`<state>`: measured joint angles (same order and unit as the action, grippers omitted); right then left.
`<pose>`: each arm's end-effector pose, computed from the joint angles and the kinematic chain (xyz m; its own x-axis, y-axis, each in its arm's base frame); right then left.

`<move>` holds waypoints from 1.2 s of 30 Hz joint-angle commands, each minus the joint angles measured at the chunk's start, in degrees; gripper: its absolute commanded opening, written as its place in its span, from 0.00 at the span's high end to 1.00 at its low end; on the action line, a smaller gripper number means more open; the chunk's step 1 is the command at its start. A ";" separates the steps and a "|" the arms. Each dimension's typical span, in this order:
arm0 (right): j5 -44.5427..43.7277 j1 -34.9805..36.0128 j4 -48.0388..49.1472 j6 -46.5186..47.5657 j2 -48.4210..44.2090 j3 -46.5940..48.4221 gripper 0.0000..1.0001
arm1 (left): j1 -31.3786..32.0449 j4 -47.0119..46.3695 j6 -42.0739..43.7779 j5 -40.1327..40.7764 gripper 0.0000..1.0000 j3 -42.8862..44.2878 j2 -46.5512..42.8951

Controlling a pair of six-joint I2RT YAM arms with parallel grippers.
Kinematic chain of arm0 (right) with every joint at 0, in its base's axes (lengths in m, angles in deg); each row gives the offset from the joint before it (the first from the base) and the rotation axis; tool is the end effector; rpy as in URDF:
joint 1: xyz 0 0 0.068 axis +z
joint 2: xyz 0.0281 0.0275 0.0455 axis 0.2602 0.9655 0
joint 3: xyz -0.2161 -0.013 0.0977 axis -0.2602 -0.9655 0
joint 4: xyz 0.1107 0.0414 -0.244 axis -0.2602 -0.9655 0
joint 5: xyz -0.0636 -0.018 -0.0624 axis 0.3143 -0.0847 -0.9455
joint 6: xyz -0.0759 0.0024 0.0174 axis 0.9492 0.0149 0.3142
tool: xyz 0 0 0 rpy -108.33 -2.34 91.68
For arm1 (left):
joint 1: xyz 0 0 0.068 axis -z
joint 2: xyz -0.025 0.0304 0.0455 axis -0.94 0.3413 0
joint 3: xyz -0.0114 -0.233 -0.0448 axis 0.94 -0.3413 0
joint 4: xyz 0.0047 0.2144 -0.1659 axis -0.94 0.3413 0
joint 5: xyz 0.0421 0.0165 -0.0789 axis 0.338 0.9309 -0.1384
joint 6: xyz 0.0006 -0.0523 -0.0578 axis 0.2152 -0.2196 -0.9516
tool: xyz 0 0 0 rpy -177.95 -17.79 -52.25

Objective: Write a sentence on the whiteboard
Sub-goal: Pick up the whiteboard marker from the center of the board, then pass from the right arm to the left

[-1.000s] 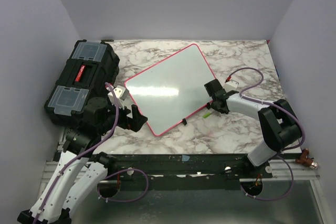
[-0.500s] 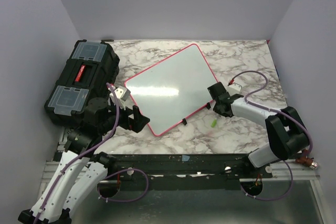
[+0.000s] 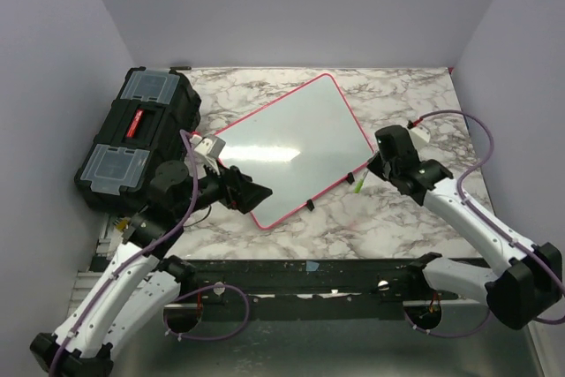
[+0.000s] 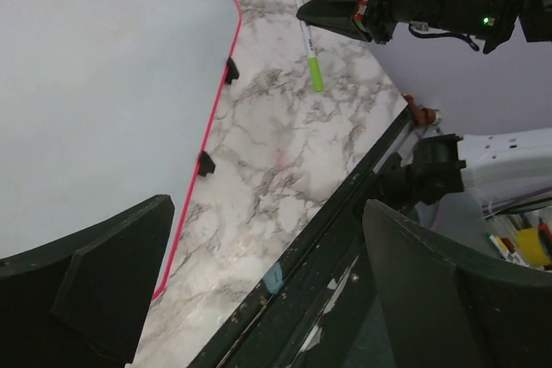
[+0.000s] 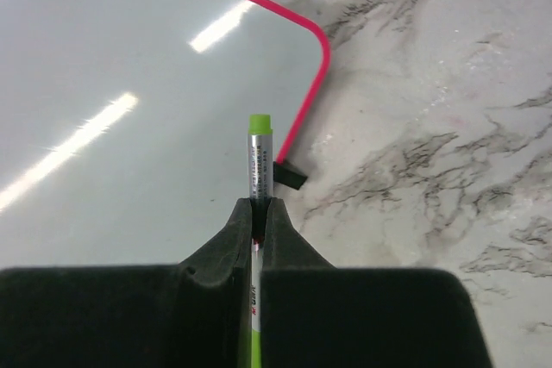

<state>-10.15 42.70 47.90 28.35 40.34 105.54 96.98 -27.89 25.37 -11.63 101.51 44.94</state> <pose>0.2600 0.1038 0.2063 -0.5197 0.5539 -0.6504 0.4352 0.8268 0.3564 0.1734 -0.1230 0.2864 -0.5979 -0.2155 -0.7721 0.5768 0.5532 -0.6010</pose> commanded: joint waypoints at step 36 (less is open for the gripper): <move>3.05 -0.37 -14.33 -17.25 -4.72 18.64 0.99 | 28.08 -54.61 -11.97 20.91 0.39 17.98 50.55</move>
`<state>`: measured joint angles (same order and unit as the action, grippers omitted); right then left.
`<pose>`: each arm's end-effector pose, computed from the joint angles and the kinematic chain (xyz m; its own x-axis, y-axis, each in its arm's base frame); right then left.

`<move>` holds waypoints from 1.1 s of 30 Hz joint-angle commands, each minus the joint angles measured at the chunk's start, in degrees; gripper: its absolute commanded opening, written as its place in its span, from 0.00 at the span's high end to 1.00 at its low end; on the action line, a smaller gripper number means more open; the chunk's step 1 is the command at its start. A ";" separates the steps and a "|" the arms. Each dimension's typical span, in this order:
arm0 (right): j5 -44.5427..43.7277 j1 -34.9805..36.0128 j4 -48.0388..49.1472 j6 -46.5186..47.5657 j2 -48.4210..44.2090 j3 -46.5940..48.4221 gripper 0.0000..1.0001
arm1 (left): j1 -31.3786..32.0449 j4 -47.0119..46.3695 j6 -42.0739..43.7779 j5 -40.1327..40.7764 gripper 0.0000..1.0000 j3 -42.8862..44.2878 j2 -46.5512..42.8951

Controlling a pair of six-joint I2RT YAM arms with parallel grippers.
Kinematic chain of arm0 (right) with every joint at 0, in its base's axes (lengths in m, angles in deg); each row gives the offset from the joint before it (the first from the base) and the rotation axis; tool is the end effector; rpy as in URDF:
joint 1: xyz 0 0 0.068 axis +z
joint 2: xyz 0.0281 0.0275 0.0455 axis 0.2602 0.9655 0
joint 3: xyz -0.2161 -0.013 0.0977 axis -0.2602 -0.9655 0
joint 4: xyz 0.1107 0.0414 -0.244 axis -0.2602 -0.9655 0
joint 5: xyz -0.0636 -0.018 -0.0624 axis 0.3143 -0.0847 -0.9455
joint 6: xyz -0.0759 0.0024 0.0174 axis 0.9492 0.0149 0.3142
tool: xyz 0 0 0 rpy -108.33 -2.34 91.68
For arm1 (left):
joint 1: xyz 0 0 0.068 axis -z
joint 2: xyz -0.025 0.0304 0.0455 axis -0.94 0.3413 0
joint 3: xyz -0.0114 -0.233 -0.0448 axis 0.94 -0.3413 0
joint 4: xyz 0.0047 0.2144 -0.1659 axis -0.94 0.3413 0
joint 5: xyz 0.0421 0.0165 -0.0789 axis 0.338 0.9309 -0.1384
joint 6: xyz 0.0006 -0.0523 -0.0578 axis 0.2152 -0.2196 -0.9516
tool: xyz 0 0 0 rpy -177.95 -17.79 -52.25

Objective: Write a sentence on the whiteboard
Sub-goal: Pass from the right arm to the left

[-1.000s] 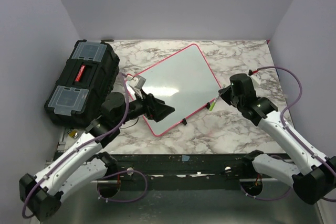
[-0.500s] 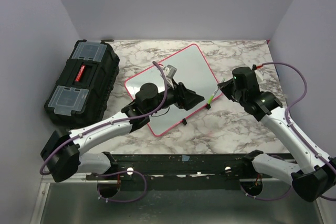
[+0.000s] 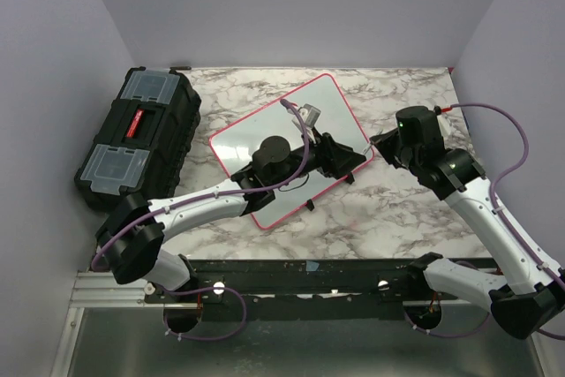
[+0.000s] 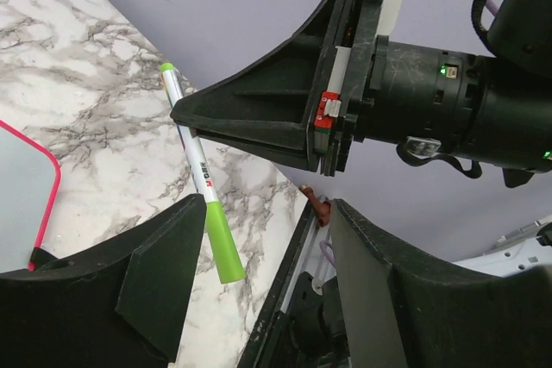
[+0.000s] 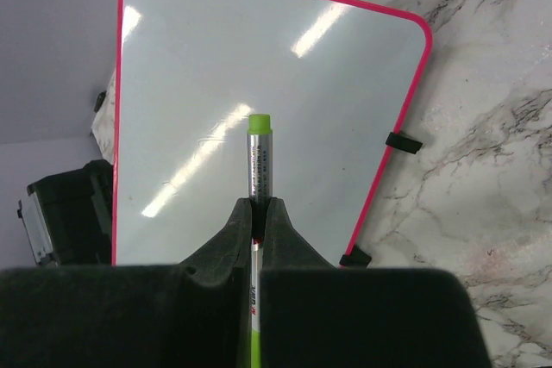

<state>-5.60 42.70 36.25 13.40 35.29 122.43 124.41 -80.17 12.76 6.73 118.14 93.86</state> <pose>0.2460 0.1020 0.3126 -0.3663 0.7935 -0.4859 0.4386 0.6078 0.6620 0.2140 -0.3173 0.2870 -0.5767 -0.3748 -0.7259 0.6890 0.2542 -0.6787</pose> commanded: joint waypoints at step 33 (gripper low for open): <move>-1.70 -0.42 -4.13 -5.98 -0.57 3.45 0.99 | 3.02 1.76 2.99 7.74 0.69 3.28 4.24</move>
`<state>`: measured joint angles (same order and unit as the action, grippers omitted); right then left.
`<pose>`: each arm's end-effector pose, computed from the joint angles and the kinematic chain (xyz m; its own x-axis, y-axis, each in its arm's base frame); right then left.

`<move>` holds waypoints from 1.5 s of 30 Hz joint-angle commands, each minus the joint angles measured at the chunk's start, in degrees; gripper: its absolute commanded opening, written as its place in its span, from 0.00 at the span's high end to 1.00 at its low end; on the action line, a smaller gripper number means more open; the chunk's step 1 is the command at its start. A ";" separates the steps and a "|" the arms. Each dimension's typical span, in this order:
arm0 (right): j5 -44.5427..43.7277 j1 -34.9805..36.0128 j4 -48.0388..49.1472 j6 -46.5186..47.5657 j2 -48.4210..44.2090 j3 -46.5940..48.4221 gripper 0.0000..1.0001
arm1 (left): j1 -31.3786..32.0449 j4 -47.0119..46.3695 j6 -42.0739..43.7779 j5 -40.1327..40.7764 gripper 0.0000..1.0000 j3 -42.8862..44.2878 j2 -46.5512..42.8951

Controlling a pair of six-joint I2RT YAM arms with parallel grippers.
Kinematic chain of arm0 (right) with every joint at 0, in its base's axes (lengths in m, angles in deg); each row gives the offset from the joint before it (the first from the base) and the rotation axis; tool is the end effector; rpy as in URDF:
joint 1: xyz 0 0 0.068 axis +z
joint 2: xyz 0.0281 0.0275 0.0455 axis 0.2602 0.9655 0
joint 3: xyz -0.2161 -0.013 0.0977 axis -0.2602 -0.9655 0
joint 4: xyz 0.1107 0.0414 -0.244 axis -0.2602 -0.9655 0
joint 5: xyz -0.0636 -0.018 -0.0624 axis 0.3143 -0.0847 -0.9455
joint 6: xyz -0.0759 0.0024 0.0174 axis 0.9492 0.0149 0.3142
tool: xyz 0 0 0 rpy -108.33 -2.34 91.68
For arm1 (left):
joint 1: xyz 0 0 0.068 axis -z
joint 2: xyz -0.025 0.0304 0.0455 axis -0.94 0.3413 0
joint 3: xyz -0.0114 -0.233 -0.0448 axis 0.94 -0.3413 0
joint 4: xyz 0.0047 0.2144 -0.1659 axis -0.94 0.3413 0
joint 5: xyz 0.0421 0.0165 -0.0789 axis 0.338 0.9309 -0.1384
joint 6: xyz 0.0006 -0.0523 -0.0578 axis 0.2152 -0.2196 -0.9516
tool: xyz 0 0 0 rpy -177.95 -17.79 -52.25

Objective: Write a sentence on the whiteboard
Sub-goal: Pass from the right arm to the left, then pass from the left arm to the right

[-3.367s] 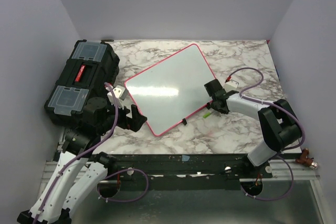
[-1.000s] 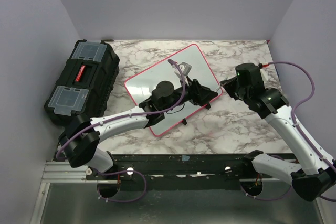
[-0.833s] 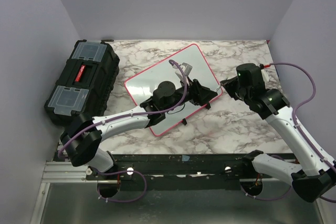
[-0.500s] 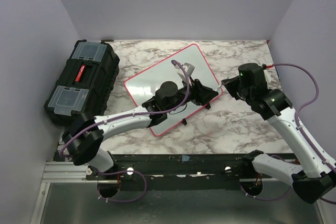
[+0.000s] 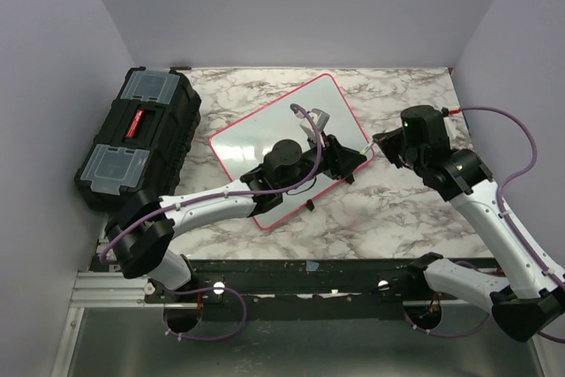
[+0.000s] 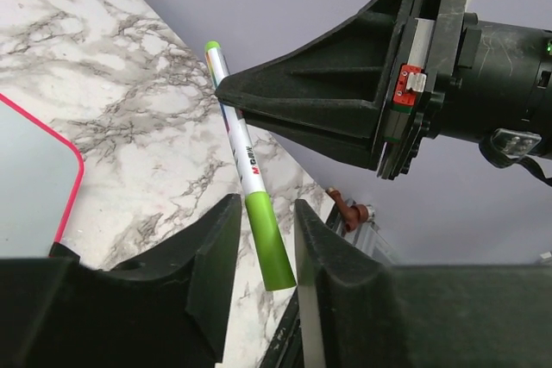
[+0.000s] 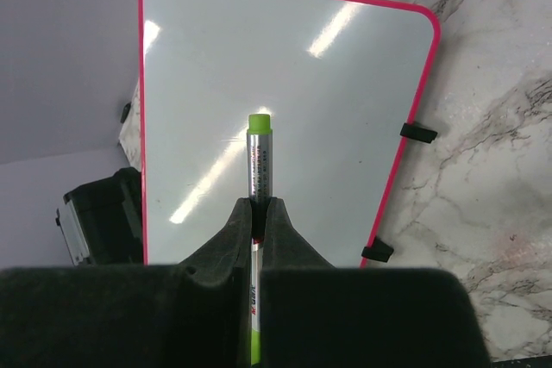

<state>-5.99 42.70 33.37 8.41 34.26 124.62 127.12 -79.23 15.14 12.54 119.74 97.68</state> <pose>0.2388 0.0977 0.3251 -0.3191 0.8447 -0.4296 0.4666 0.5346 0.7046 0.2119 -0.3349 0.2711 -0.5567 -0.3632 -0.7471 0.6711 0.3333 -0.6622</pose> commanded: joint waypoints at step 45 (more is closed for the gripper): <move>49.23 -0.37 56.26 32.90 -13.26 -15.09 0.05 | -17.21 61.63 21.31 -26.79 1.00 21.17 -28.37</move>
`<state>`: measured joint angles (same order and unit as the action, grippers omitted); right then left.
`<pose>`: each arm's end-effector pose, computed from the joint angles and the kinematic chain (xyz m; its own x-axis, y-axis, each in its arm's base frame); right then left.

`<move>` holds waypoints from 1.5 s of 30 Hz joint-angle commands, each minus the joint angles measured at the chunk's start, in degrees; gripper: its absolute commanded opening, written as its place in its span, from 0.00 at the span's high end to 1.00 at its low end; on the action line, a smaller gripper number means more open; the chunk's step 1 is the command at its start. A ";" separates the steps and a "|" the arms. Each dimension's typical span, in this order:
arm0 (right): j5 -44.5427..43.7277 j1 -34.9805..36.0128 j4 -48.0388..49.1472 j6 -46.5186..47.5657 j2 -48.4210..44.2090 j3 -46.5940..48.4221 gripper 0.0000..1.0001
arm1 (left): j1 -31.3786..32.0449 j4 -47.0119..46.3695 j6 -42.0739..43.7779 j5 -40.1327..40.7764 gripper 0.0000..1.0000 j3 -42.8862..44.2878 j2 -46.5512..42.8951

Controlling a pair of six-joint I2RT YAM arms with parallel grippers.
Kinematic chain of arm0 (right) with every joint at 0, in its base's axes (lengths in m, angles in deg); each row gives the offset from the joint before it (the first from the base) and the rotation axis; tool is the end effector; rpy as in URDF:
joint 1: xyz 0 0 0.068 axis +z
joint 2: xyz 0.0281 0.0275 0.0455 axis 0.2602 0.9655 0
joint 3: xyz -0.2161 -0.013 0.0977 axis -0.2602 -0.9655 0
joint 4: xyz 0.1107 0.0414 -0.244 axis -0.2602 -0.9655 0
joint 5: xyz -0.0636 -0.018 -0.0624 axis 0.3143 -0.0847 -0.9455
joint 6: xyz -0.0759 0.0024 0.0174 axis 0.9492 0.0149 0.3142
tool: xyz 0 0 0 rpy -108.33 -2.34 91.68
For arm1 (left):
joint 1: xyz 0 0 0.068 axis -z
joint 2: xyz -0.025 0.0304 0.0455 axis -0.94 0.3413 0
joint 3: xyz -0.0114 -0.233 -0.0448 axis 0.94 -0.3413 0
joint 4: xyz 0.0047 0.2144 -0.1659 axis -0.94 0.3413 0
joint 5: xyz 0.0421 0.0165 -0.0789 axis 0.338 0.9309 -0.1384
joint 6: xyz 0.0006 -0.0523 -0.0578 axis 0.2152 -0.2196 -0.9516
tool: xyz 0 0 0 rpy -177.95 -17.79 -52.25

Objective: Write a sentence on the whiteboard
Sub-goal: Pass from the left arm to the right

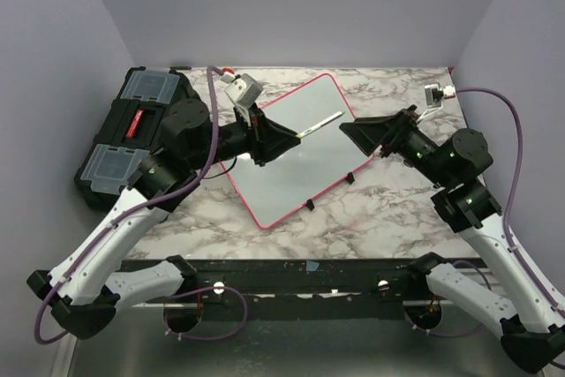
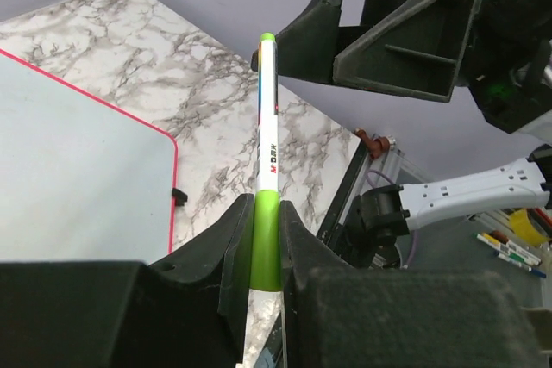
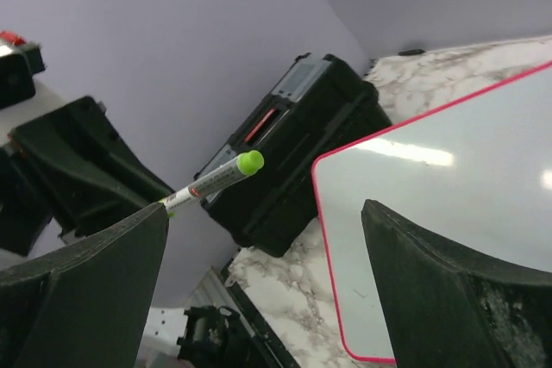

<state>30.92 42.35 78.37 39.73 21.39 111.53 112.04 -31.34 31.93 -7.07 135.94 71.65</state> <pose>0.2096 0.1282 0.3941 -0.3756 0.5401 -0.7531 -0.5790 0.4977 0.6457 0.1906 -0.2069 0.4166 -0.4103 -0.1529 -0.8991 0.8097 0.3924 -0.4363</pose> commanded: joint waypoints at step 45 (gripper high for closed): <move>41.57 -0.02 42.91 -11.89 11.04 -7.01 0.47 | -4.15 17.57 10.91 -28.02 1.00 17.90 9.57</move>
<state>70.38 42.35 118.92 28.32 31.90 105.43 108.02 -12.15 43.38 -33.03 152.42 80.35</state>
